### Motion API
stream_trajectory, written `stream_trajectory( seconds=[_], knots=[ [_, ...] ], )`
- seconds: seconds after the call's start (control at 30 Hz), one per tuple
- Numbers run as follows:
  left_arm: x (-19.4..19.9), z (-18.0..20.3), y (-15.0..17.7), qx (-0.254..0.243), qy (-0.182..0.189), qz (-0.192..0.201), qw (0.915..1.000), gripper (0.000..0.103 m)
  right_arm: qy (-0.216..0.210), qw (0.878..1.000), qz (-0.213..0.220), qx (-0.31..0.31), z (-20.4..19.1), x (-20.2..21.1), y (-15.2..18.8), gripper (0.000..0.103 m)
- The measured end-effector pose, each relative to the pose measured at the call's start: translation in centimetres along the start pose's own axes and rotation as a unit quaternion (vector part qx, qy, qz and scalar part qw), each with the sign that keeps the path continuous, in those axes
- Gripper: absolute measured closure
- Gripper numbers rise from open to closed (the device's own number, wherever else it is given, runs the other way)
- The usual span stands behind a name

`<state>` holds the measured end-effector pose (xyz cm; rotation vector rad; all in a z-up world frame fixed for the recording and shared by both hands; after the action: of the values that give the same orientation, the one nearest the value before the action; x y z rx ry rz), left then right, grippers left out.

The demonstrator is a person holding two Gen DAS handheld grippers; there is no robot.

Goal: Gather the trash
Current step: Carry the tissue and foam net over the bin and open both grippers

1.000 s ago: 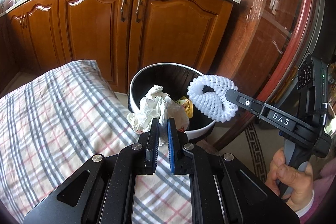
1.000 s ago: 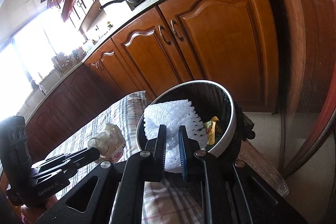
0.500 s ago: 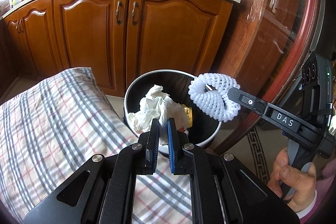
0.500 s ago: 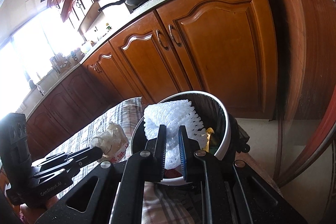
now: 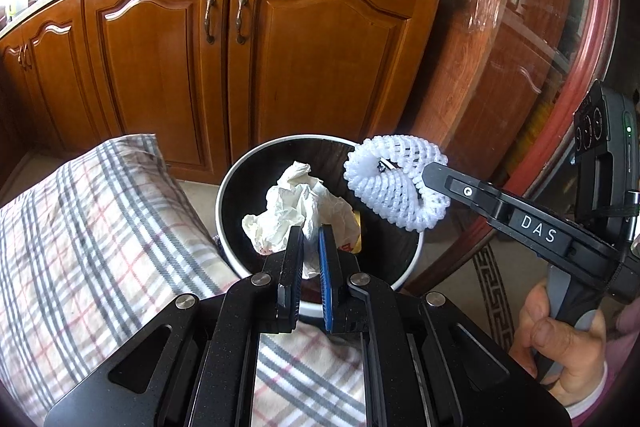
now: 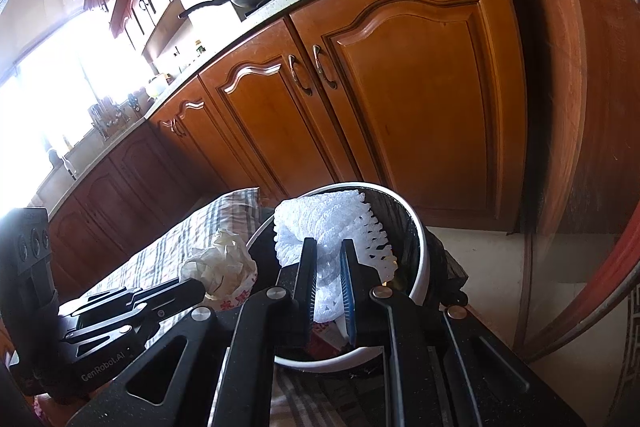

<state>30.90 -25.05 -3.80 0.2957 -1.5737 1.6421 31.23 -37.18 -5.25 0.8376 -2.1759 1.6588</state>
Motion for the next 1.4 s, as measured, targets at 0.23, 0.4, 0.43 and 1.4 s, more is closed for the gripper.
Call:
stream_trajectory(
  seconds=[0.23,0.4,0.43,1.4],
  knots=[
    [-1.6,-0.1,-0.1,0.003,-0.002,-0.013,0.9999,0.096,0.005,1.0,-0.009,0.002,0.5,-1.0,-0.1,0.092],
    [-2.6,-0.3,-0.2,0.007,-0.005,-0.023,0.9997,0.096,0.008,1.0,-0.018,0.006,0.2,-1.7,0.1,0.092],
    [-2.7,-0.3,-0.2,0.007,-0.006,-0.024,0.9997,0.096,0.009,1.0,-0.019,0.006,0.2,-1.8,0.1,0.092],
    [-4.3,0.0,-0.7,0.009,-0.002,-0.043,0.999,0.063,0.016,0.999,-0.05,-0.003,0.5,-4.3,0.1,0.074]
  ],
)
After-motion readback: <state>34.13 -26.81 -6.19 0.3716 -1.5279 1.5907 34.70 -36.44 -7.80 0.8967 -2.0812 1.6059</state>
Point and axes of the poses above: each gripper's, at about its wrist camera, not at the fingertips, and x roughly against the way its jaws point, z to its right, y to its underside, the point moved 9 cm from there along -x, roughly the way its jaws point, and after that the axes turned 3 degrees about x, right-handed, at the moved point
